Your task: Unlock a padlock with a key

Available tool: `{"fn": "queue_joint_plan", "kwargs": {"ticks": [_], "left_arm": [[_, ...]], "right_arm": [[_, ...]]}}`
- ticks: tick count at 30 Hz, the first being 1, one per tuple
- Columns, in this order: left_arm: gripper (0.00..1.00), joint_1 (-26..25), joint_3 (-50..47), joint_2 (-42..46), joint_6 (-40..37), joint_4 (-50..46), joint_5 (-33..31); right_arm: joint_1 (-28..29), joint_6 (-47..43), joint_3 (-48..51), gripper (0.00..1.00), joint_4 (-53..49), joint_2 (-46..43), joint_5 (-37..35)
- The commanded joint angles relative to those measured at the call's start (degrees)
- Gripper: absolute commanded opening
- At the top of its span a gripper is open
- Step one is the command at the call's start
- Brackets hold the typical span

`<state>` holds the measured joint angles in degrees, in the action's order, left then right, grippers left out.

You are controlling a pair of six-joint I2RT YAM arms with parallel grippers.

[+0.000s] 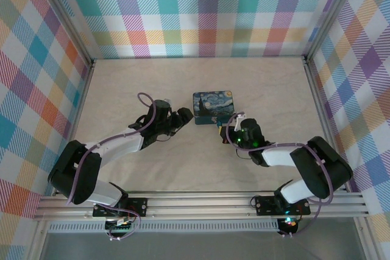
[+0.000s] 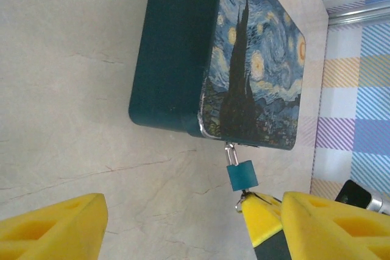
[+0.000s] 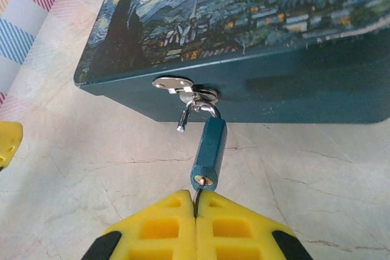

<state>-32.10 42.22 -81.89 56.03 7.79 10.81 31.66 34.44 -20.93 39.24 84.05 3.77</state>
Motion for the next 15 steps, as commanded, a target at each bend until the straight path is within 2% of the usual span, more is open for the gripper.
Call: {"fn": "queue_joint_plan", "kwargs": {"ticks": [1, 15], "left_arm": [[0.75, 0.65, 1.54, 1.30, -1.54, -1.73, -0.88], [0.75, 0.72, 2.13, 0.84, -1.83, -2.69, -1.00]], "right_arm": [[-1.56, 5.00, 1.37, 0.00, 1.02, 2.06, 2.31], [-4.87, 11.97, 1.13, 0.00, 0.92, 7.26, 6.10]]}}
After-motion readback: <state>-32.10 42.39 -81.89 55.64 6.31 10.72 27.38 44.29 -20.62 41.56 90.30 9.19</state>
